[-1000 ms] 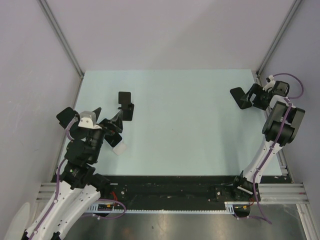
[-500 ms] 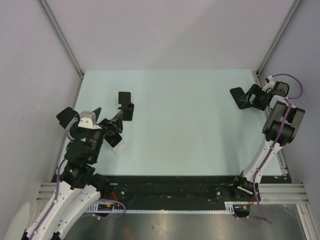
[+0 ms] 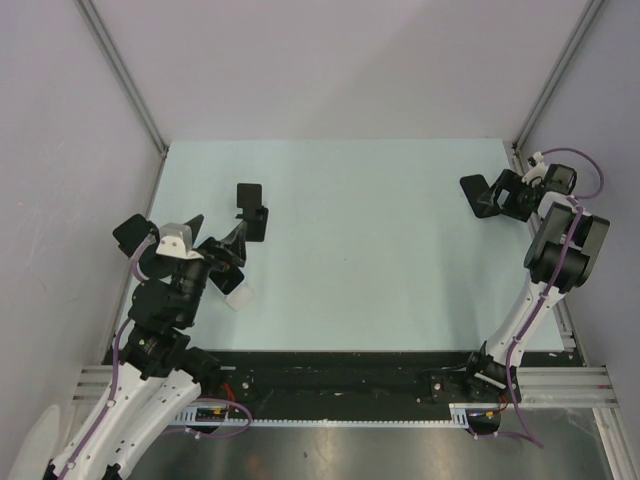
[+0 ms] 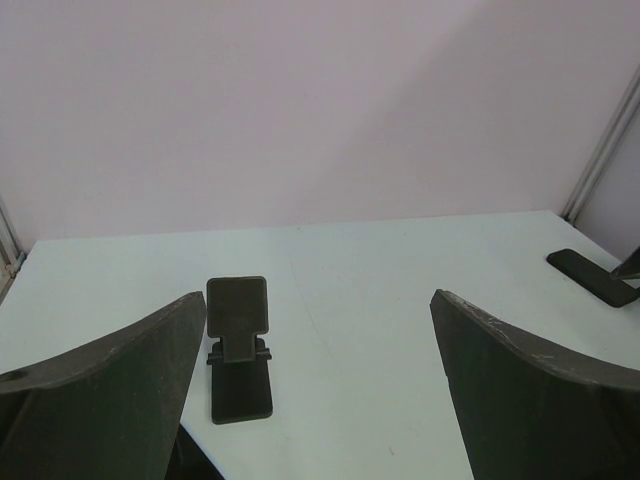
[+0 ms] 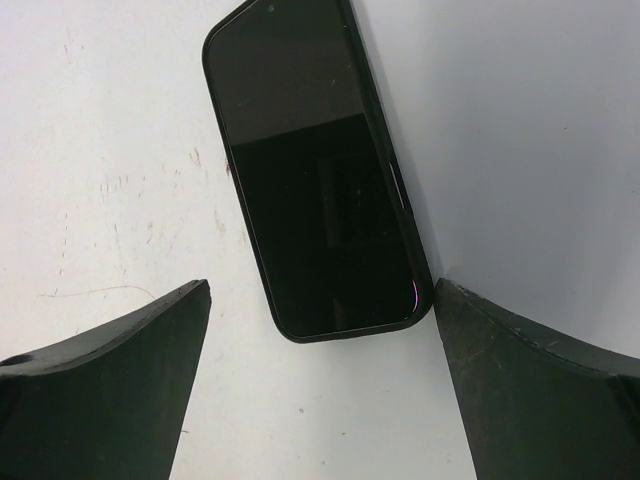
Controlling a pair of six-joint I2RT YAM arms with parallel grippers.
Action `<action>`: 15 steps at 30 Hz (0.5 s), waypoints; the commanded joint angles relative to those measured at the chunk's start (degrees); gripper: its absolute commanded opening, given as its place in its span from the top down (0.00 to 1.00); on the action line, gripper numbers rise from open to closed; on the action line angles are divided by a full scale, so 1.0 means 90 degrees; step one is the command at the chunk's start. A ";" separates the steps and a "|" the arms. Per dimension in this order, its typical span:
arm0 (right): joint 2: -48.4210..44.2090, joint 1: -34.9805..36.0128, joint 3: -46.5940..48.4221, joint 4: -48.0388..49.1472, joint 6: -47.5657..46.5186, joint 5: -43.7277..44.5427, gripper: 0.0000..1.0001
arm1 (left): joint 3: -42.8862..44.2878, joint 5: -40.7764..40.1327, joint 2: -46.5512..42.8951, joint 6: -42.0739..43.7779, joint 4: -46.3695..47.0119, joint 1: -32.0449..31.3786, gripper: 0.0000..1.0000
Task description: Remove the phone from the phone stand
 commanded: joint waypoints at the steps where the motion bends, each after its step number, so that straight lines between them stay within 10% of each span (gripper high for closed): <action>1: -0.0253 0.0130 -0.0245 -0.0177 -0.0010 -0.0039 0.01 | 0.0003 0.0134 -0.0030 0.0110 0.0193 0.0026 0.00; 15: -0.0751 0.0179 -0.0558 -0.0109 0.0272 0.0712 0.01 | -0.0006 0.0134 -0.0079 0.0090 0.0193 0.0016 0.00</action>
